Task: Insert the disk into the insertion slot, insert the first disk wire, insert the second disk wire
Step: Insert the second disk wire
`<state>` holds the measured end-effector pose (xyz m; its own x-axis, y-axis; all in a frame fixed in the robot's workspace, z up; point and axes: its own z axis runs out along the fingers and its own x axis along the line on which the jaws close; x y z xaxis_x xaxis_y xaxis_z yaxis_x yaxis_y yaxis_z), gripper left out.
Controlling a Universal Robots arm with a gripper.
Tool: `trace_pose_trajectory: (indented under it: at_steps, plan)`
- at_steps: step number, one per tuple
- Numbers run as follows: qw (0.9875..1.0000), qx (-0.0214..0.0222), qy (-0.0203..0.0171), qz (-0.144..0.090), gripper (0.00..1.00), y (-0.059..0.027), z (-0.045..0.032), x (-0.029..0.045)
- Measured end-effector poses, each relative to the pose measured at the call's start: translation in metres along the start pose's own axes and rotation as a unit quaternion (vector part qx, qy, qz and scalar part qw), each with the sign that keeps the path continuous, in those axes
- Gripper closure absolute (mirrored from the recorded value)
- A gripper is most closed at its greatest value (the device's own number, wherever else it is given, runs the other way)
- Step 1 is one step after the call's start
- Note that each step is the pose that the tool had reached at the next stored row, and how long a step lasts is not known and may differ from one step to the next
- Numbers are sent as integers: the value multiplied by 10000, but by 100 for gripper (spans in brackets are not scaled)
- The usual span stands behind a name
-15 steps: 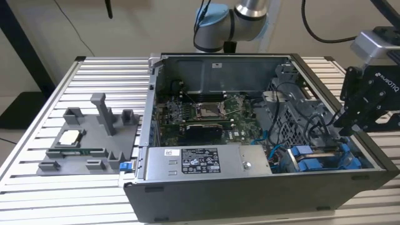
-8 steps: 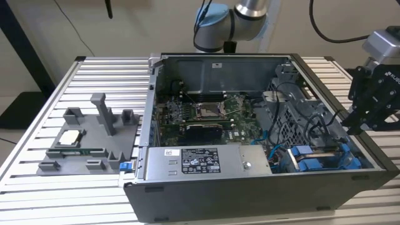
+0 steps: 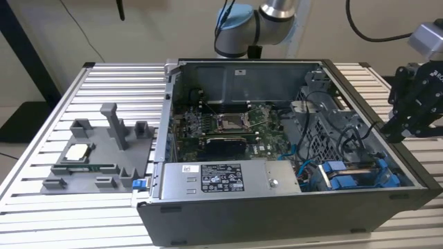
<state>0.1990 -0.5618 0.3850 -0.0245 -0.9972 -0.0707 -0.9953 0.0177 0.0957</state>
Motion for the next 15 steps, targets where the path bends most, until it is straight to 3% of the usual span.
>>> trace_pose_trajectory:
  at_steps: [8, 15]
  plan:
    - [10000, -1, -1, 0, 73, -122, 2, -182]
    - [10000, -3, -42, -5, 73, -219, 5, -208]
